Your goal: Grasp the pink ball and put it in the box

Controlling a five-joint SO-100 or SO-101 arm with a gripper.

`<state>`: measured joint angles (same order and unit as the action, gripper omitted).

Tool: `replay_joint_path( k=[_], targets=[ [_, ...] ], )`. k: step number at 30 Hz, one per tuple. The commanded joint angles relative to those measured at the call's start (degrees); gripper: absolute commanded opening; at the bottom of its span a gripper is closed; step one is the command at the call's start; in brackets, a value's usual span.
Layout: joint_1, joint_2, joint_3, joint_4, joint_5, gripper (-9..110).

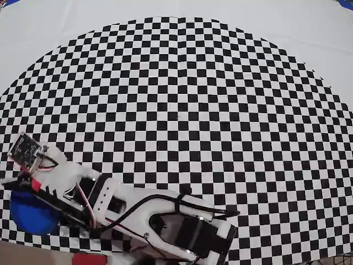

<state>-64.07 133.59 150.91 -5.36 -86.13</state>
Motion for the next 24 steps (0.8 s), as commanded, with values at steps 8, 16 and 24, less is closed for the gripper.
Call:
replay_joint_path(
  k=[8,16,24],
  targets=[
    [13.4,11.8,-1.9,-2.0,18.8,7],
    [29.9,18.8,2.2,-1.6,38.4,0],
    [45.4,30.9,11.2,7.0,57.7,0]
  ],
)
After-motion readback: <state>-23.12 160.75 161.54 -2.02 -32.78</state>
